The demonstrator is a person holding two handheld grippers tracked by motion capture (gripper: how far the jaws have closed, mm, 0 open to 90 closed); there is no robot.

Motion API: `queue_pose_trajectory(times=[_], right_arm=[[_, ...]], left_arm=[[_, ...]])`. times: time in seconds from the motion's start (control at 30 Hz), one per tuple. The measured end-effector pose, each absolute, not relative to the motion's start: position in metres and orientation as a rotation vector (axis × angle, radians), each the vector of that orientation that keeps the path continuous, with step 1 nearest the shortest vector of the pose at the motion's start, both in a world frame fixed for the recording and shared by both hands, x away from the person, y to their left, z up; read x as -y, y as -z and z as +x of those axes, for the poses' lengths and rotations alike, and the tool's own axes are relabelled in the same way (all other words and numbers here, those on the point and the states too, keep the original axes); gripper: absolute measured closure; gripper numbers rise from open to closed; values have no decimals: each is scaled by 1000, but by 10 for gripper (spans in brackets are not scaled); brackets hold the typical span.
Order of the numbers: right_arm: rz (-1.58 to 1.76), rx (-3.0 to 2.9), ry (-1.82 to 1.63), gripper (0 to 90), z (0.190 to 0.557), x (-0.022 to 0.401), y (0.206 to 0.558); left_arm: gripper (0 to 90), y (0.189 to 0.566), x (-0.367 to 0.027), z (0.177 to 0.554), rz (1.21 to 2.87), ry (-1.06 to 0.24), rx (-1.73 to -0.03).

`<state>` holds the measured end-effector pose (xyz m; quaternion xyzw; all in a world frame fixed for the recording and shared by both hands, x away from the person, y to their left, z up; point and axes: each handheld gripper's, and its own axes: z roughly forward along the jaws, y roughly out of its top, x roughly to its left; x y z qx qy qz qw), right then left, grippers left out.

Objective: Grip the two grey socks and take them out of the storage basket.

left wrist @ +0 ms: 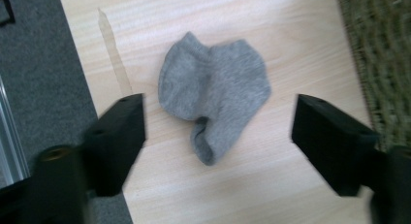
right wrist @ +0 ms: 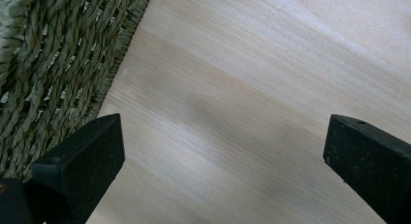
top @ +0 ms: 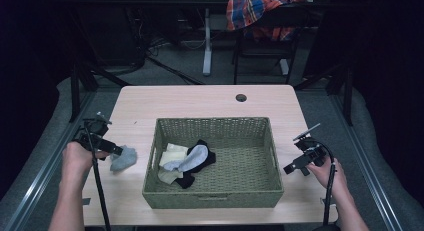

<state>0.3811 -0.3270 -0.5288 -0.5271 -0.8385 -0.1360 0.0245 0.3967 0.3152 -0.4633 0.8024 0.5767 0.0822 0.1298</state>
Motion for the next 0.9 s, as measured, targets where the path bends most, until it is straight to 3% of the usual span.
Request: queue_pose_trajectory(times=[0.33, 0.9], right_arm=[[-1631, 2589, 428, 9, 381, 327, 529], [-1628, 2587, 429, 8, 381, 327, 529]], left_arm=[[38, 426, -280, 387, 2384, -331, -1525], [0, 410, -206, 378, 2460, -315, -1250]])
